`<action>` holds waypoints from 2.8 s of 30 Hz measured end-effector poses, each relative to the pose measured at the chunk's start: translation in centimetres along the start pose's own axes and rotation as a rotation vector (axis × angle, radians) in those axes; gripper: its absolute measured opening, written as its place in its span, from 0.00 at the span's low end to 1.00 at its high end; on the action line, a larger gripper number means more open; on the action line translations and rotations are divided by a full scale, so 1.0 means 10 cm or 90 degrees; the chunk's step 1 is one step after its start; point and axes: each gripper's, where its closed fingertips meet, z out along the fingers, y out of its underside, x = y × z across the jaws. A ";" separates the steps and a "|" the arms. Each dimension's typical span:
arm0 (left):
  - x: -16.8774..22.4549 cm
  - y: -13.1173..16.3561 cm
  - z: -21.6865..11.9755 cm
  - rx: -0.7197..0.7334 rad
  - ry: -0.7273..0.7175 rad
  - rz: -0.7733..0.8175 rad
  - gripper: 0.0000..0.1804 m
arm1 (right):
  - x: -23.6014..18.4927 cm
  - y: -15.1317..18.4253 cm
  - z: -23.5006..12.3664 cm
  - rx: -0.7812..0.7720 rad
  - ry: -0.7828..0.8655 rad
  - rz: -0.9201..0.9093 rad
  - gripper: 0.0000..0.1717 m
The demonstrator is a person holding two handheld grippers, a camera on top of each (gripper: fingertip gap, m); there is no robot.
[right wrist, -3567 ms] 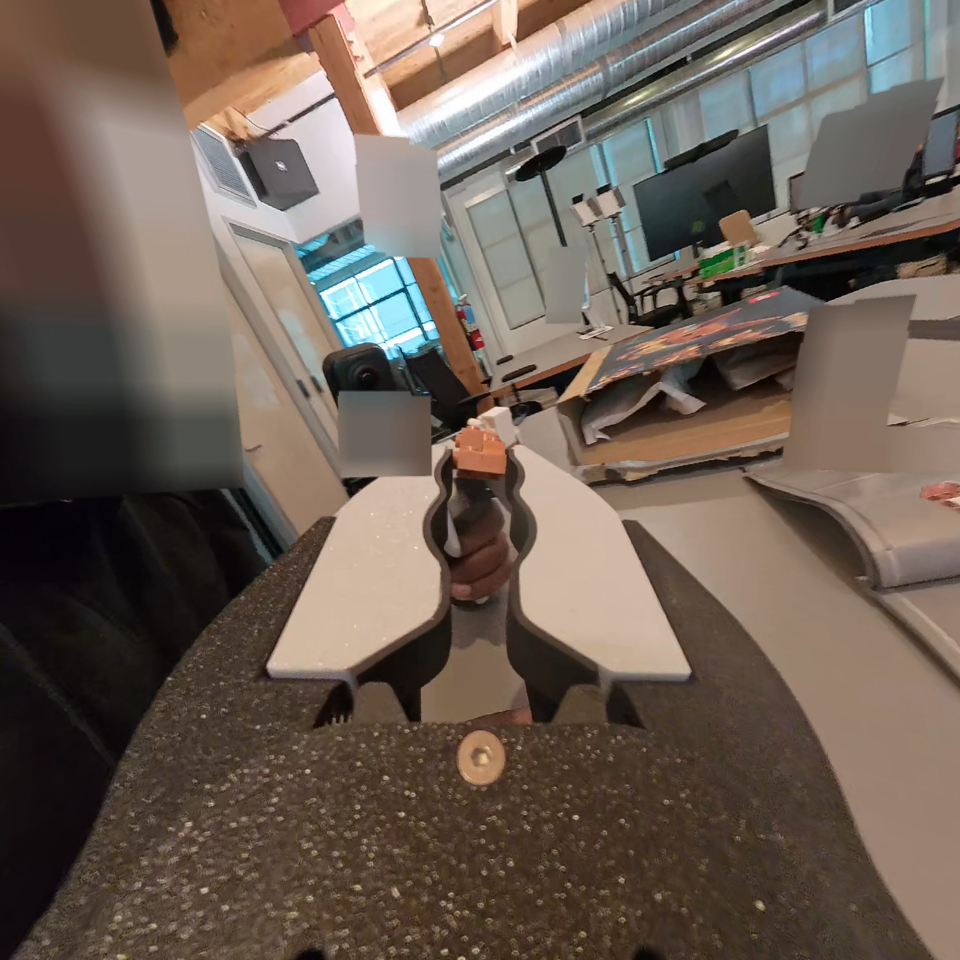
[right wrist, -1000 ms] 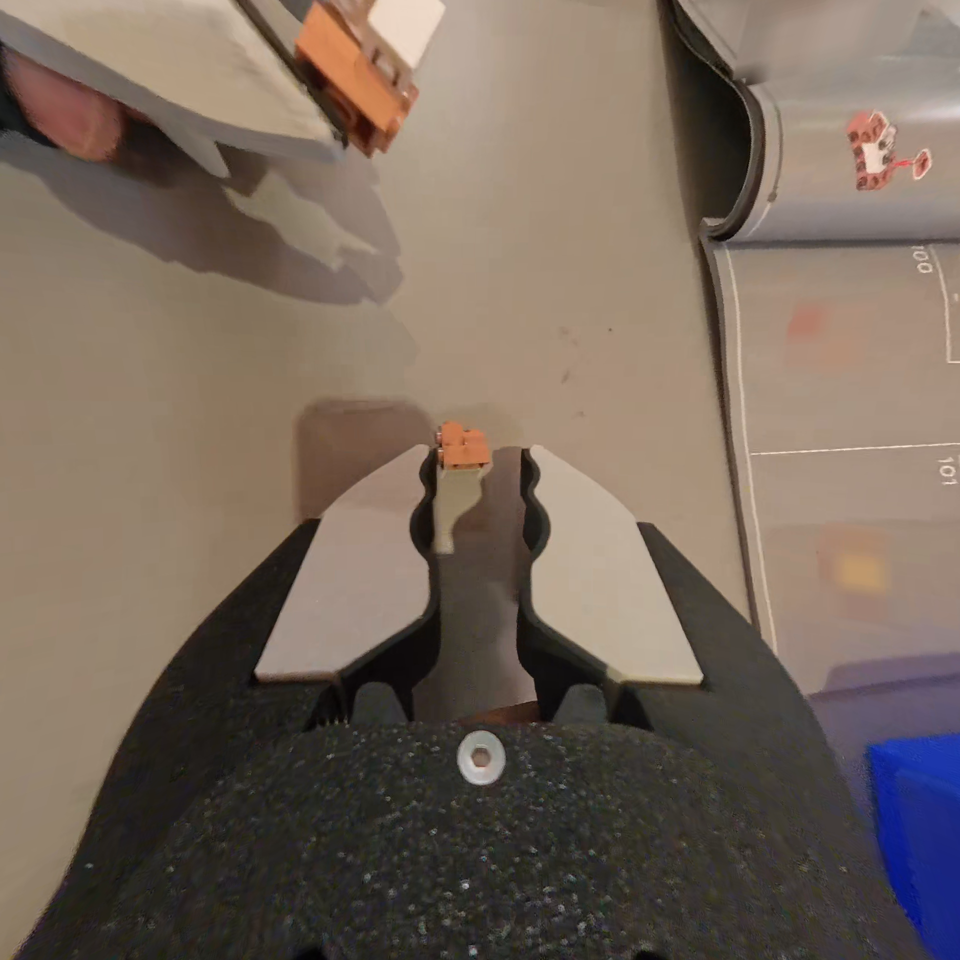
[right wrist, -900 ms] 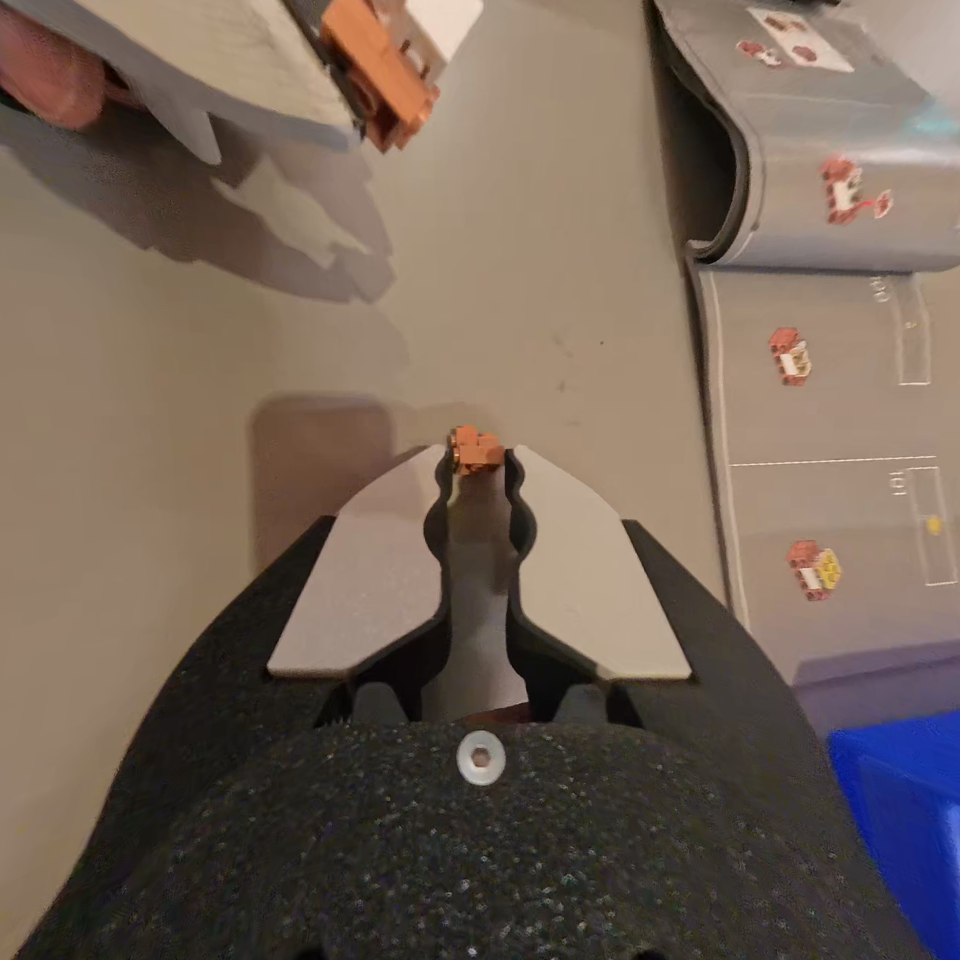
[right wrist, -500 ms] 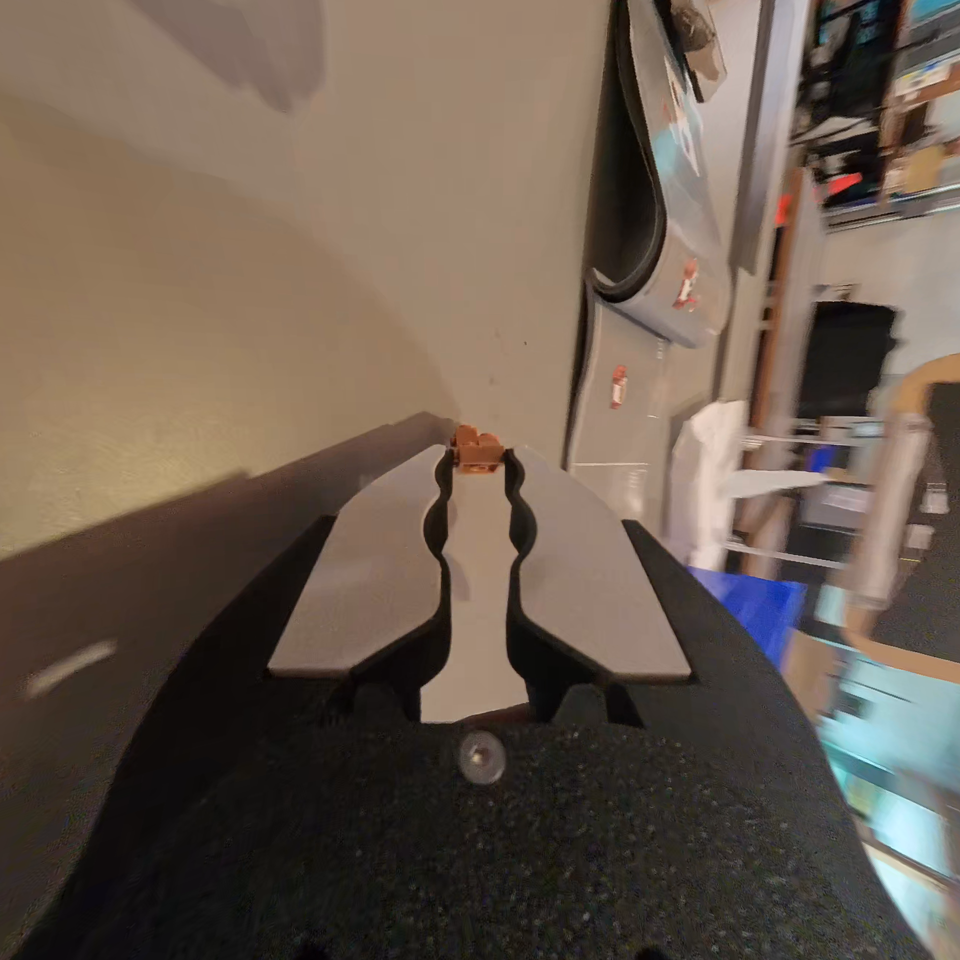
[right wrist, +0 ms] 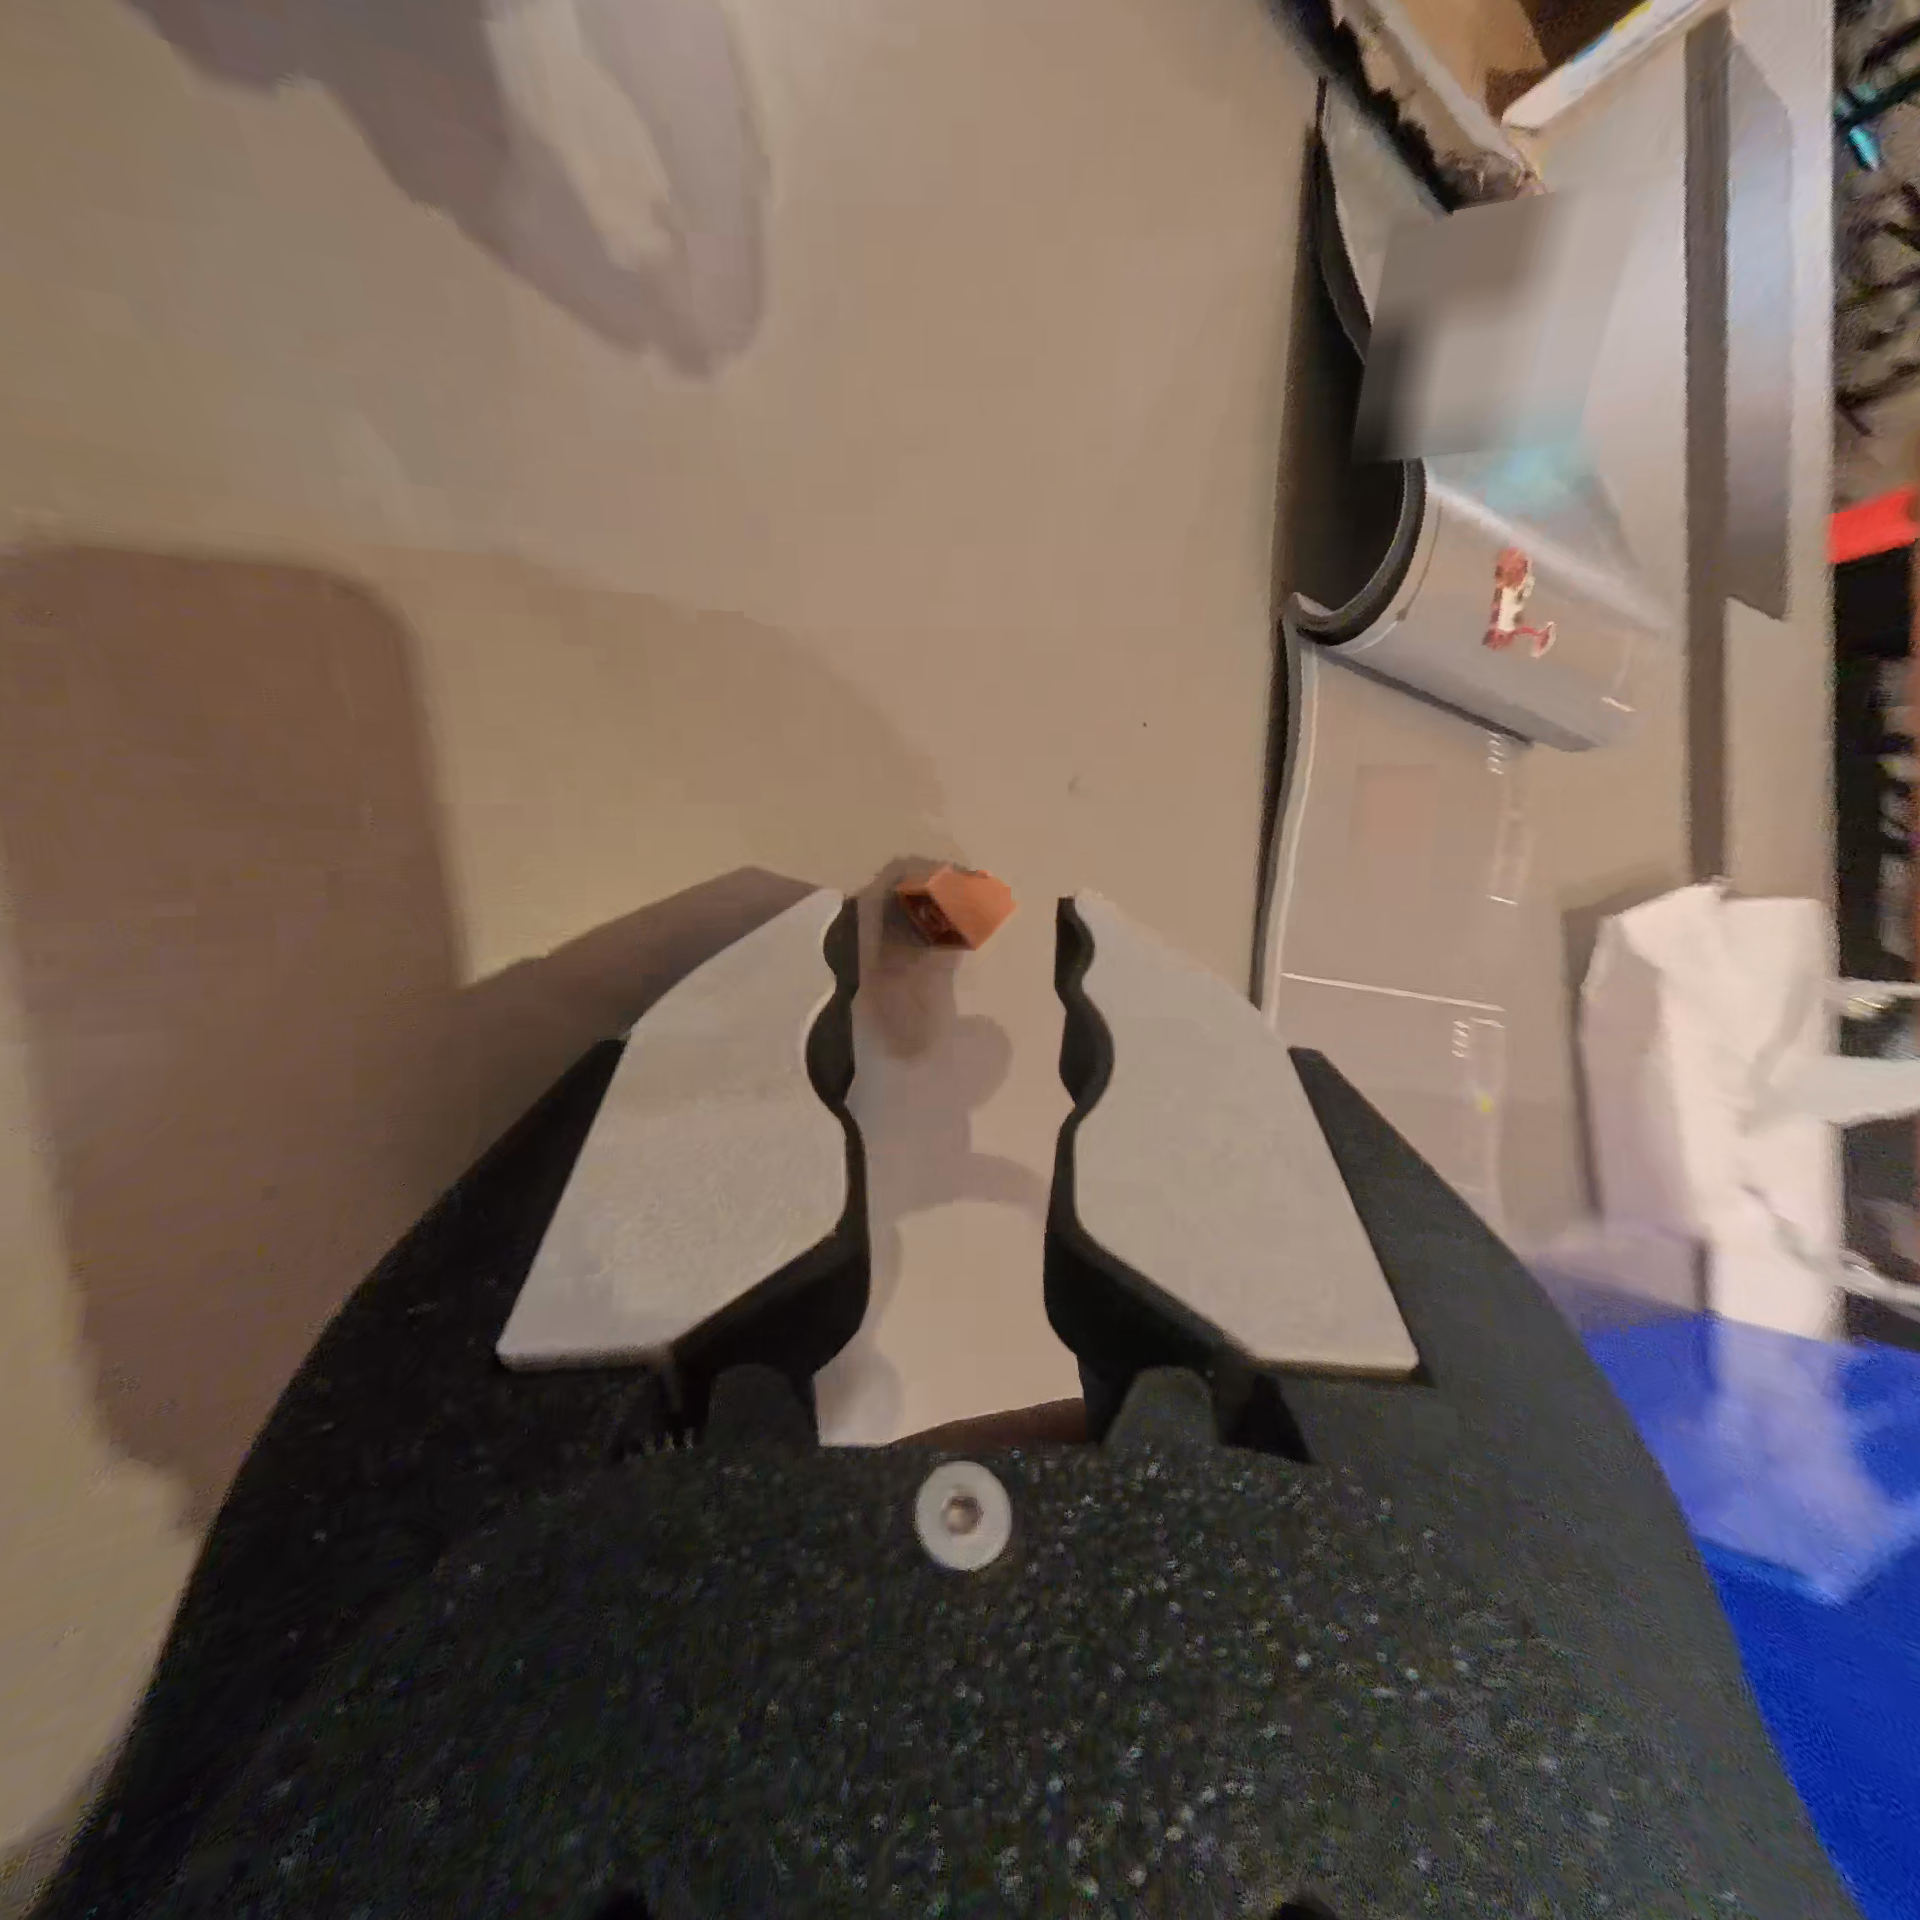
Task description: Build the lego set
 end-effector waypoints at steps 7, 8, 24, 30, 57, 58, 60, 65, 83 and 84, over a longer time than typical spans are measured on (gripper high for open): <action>0.03 0.01 0.00 -0.002 0.014 -0.003 0.10 | 0.07 0.01 0.09 0.116 -0.153 0.030 0.21; 0.03 0.01 0.00 -0.003 0.016 -0.003 0.10 | 0.06 0.02 0.10 0.115 -0.166 0.020 0.20; 0.02 0.03 0.04 -0.015 0.013 -0.004 0.10 | 0.19 -0.45 -0.29 0.269 -0.229 0.022 0.11; 0.08 -0.12 0.17 0.014 0.018 0.030 0.10 | 0.43 -0.87 -0.68 0.273 -0.267 -0.006 0.11; 0.04 -0.10 0.04 0.029 -0.043 0.108 0.10 | 0.39 -1.17 -0.67 0.246 -0.283 0.018 0.11; 0.04 -0.10 0.03 0.030 -0.044 0.108 0.10 | 0.39 -1.17 -0.67 0.245 -0.282 0.019 0.11; 0.04 -0.10 0.03 0.034 -0.041 0.104 0.10 | 0.38 -1.17 -0.66 0.239 -0.282 0.018 0.11; 0.05 -0.11 0.02 0.038 -0.040 0.105 0.10 | 0.35 -1.19 -0.64 0.230 -0.279 0.015 0.11; 0.04 -0.13 0.00 0.049 -0.046 0.108 0.10 | 0.34 -1.23 -0.61 0.218 -0.248 0.012 0.11; 0.04 -0.13 0.00 0.048 -0.047 0.109 0.10 | 0.35 -1.23 -0.61 0.217 -0.246 0.011 0.11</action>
